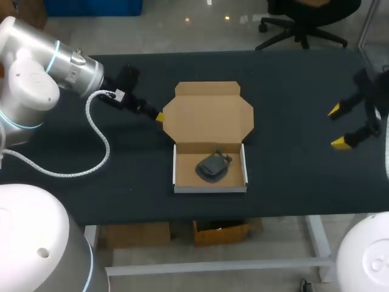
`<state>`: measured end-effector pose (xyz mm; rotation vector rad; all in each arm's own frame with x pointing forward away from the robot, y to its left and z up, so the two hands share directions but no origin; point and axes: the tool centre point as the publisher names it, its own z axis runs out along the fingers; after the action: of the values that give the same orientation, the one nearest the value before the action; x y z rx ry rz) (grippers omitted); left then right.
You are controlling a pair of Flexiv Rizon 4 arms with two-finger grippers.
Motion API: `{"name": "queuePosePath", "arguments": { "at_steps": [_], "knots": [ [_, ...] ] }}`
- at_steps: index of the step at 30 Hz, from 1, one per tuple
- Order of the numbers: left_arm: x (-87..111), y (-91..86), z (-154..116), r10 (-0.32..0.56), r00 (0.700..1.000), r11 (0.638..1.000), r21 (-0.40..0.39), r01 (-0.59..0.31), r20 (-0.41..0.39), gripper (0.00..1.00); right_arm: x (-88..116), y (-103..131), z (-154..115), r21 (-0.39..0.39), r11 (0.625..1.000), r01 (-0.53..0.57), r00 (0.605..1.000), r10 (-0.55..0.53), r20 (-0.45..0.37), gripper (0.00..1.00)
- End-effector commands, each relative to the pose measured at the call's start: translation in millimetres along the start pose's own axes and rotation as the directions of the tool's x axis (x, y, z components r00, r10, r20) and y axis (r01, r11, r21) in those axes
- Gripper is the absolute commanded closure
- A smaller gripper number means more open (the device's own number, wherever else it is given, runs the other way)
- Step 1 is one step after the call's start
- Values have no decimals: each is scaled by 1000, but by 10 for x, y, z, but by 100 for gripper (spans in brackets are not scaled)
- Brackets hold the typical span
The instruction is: Assemble the packaging by folding the flat box into shape, placing the metal phone stand inside, and closing the box properly
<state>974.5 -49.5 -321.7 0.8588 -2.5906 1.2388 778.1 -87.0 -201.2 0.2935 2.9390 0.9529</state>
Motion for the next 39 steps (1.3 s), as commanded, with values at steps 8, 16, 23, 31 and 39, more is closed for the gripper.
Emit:
{"name": "queuePosePath", "arguments": {
  "at_steps": [8, 16, 23, 31, 39],
  "knots": [
    [-271, -119, 218, 35, 989, 999, 46, -29, -144, 0, -120, 97, 7, 20, 1000, 12, 1000, -12, -24, 0],
    [-264, -153, 354, 51, 971, 996, 77, -34, -234, 16, -191, 139, 64, 31, 999, 17, 999, -16, -43, 0],
    [-168, -200, 456, 56, 952, 995, 93, -29, -302, 25, -222, 193, 103, 48, 999, 24, 999, -22, -49, 0],
    [-44, -225, 535, 46, 935, 995, 95, -14, -353, 51, -246, 238, 150, 84, 996, 24, 999, -21, -38, 0],
    [62, -209, 573, 26, 931, 997, 79, 3, -363, 60, -247, 255, 162, 89, 996, 27, 999, -24, -37, 0]
  ]
}}
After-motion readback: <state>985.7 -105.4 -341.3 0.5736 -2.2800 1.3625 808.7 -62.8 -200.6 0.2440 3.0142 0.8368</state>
